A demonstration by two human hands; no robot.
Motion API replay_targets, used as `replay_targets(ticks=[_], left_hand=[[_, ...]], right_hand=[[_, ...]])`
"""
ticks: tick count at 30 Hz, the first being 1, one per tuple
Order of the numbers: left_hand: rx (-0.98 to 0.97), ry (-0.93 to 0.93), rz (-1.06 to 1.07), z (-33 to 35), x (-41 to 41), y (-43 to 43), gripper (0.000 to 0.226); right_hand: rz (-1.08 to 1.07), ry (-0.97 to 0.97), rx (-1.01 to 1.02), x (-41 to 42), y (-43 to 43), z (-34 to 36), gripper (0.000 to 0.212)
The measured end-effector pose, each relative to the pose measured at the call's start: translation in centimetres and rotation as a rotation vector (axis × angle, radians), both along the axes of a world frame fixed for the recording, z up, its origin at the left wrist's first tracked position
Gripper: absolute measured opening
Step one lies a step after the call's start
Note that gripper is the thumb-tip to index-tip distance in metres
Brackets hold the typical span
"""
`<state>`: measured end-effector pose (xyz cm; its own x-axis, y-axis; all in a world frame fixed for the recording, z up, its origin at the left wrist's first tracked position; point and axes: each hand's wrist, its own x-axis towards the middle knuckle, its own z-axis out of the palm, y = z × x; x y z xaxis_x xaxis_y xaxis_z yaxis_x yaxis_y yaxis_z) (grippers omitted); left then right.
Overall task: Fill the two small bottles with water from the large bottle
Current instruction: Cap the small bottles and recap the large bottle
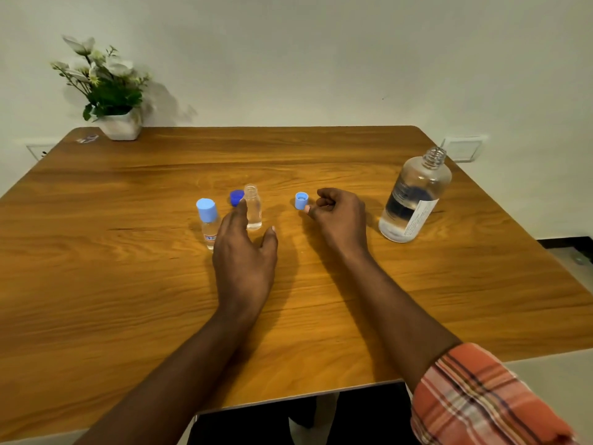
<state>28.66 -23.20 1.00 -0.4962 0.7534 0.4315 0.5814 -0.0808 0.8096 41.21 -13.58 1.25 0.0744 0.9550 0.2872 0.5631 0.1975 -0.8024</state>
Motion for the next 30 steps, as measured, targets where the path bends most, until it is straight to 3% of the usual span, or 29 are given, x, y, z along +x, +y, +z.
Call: replay_targets(ticks=[13,30], left_hand=[[-0.079,-0.086,0.08,-0.3,0.2,1.3,0.061],[-0.099,-0.056,0.1,-0.4,0.3,1.6,0.048]], right_hand=[[0.019,-0.067,-0.036,-1.2,1.9,-0.6,0.055],[0.018,-0.137,-0.018,-1.3,1.2,-0.4,0.033]])
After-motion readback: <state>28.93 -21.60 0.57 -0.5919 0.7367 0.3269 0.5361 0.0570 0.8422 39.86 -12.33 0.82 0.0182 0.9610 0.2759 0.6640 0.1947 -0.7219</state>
